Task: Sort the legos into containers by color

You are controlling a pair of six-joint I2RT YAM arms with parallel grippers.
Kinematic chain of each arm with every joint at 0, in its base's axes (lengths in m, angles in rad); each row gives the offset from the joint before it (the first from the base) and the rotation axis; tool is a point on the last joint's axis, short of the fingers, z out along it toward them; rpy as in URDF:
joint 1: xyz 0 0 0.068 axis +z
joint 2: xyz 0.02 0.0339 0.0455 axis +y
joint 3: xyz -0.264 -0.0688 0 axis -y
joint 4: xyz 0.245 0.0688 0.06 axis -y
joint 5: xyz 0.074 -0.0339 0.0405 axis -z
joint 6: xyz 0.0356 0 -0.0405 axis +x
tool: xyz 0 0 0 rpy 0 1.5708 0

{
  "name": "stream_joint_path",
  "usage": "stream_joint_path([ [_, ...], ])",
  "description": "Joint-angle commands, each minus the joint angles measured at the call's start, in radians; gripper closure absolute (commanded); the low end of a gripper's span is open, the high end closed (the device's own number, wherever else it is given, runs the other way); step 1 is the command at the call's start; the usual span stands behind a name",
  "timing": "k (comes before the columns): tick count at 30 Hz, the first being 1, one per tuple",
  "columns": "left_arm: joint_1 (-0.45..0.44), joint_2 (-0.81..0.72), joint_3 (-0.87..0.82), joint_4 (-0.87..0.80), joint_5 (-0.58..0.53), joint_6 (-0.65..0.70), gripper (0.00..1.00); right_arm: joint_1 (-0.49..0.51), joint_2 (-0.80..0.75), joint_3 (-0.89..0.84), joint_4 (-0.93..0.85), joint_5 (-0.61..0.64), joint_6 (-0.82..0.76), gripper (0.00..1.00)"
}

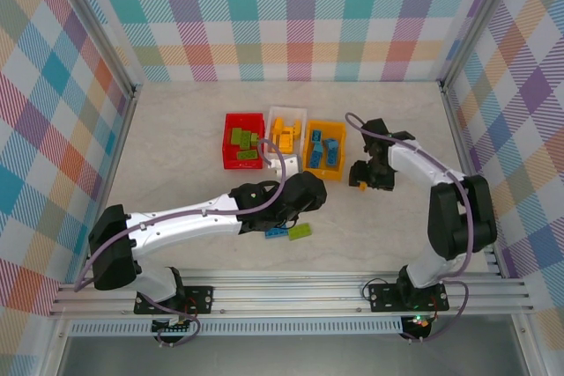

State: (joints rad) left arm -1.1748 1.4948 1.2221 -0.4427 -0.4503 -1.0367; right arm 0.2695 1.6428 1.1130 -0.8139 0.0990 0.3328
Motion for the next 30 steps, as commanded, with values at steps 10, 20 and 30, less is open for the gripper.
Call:
stream_joint_path([
  [10,-0.024,-0.037,0.005,-0.025,-0.027,0.005,0.44,-0.019,0.167,0.118,0.055,0.016,-0.113,0.45],
  [20,-0.026,-0.037,0.005,-0.023,-0.021,0.013,0.44,-0.047,0.235,0.160,0.059,-0.007,-0.105,0.63],
  [30,-0.013,-0.051,0.066,-0.060,-0.025,0.126,0.43,0.004,-0.010,0.084,0.074,0.051,-0.037,0.86],
])
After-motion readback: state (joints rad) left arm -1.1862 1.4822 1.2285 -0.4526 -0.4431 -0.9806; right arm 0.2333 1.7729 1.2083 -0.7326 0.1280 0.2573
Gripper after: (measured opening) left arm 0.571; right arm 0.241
